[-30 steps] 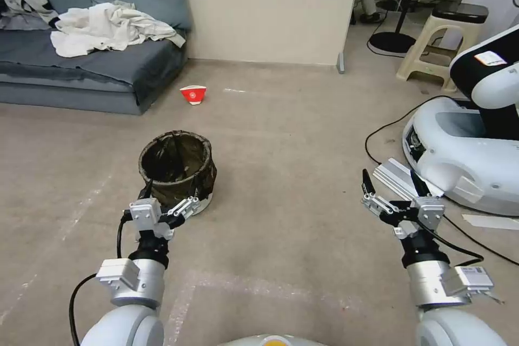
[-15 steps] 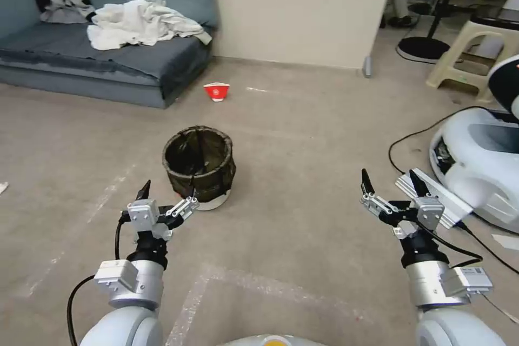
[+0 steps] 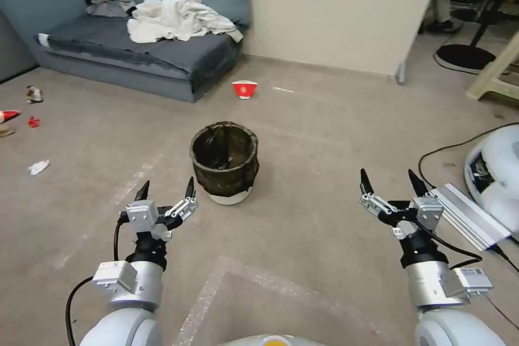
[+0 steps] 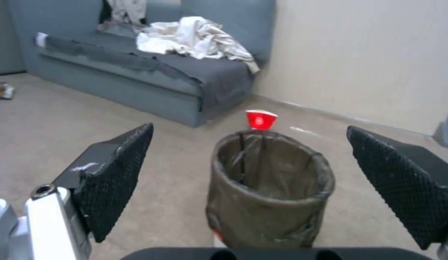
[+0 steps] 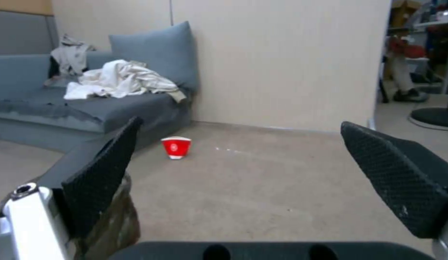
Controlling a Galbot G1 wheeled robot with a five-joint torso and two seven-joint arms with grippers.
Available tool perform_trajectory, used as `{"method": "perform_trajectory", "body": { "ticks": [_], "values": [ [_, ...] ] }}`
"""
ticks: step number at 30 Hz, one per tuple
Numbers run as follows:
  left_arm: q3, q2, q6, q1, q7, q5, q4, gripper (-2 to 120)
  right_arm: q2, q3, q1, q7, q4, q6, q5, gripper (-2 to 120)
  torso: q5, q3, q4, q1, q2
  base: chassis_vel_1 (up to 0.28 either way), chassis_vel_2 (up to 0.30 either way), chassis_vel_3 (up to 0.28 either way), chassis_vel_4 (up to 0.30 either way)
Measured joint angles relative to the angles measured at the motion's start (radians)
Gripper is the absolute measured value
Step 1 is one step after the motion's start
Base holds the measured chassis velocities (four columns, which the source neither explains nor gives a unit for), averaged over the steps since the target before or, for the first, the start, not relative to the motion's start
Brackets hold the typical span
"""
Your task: Pick up the trash can from the floor.
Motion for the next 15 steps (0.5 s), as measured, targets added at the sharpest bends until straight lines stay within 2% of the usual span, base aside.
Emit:
{"method": "perform_trajectory", "body": {
  "ticks": [7,15],
  "values": [
    [0.001,-0.001,-0.01,-0.001,-0.011,0.003,0.0,100,0.0,0.0,0.005,-0.004,-0.016,0.031,0.0,100,0.0001,0.0,0.0002,0.0,0.0,0.051,0.053,0.051,0.049],
    [0.003,0.0,-0.011,-0.003,-0.02,0.01,0.004,100,-0.001,0.003,0.008,-0.028,-0.033,0.066,0.01,100,0.0,0.0,-0.0002,0.0,0.0,0.0,0.0,0.0,0.0]
  ]
}}
